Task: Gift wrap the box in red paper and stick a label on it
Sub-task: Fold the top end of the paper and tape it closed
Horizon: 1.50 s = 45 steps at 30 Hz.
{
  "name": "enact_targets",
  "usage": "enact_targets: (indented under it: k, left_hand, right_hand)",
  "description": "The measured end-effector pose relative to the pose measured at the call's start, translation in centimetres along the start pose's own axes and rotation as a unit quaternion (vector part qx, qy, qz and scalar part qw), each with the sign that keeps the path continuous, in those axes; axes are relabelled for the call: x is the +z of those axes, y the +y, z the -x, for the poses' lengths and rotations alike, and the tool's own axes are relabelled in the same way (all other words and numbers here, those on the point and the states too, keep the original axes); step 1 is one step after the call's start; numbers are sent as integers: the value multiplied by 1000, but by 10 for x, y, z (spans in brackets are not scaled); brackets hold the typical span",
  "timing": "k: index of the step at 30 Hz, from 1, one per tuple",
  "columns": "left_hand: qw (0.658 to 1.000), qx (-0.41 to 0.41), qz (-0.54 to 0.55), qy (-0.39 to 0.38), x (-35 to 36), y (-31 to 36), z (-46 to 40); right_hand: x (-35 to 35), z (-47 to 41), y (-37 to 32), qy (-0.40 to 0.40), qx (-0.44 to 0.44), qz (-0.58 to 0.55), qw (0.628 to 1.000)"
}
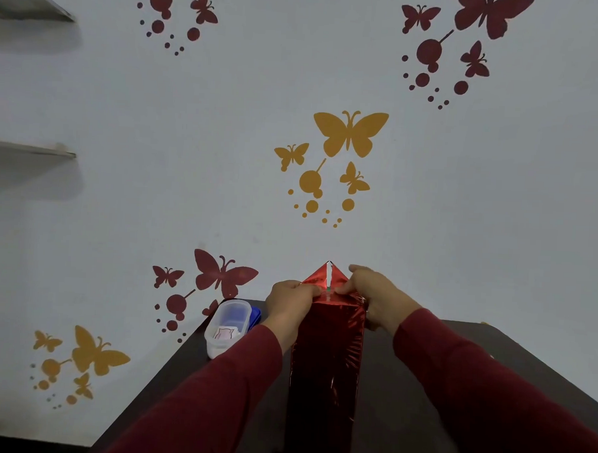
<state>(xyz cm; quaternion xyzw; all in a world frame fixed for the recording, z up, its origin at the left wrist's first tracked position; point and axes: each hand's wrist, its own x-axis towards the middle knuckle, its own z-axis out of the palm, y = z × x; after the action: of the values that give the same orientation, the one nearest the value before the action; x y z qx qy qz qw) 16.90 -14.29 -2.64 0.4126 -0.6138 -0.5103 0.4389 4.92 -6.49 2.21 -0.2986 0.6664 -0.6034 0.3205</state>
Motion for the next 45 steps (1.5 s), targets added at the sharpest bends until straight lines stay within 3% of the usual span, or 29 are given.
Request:
enact_targets:
  k: [10, 15, 19, 22, 25, 28, 31, 35, 37, 40, 42, 45]
  left_hand:
    - [1000, 3, -17, 10, 1, 3, 5]
    - [998, -18, 53, 24, -8, 6, 2]
    - [981, 149, -8, 127, -13, 13, 40]
    - [917, 352, -84, 167, 1, 2, 68]
    - [846, 510, -125, 96, 32, -10, 88]
    - [812, 566, -139, -22, 76, -32, 102]
    - [819, 526, -192, -123, 124, -61, 104]
    - [831, 432, -238, -258, 188, -90, 111]
    - [838, 417, -226, -269, 211, -103, 114]
    - [837, 423, -239, -251, 227, -117, 115]
    - [834, 425, -241, -255, 230, -121, 113]
    - [838, 415, -228, -271, 228, -121, 112]
  right_hand:
    - [-1, -16, 25, 43, -62, 3, 997]
    - [-13, 20, 28, 109, -97, 42, 988]
    - [-43, 35, 45, 164, -138, 34, 976]
    - [-71, 51, 65, 163, -142, 45, 975]
    - [-105, 73, 86, 176, -171, 88, 965]
    - [-140, 90, 103, 227, -183, 160, 943]
    - [-172, 92, 119, 297, -173, 218, 913]
    - [-213, 89, 141, 350, -83, 287, 888]
    - [-227, 83, 149, 320, -7, 260, 911]
    - [-230, 77, 151, 234, 122, 96, 960]
    - [-229, 75, 147, 175, 163, 8, 971]
    - [-233, 70, 140, 149, 193, -8, 970]
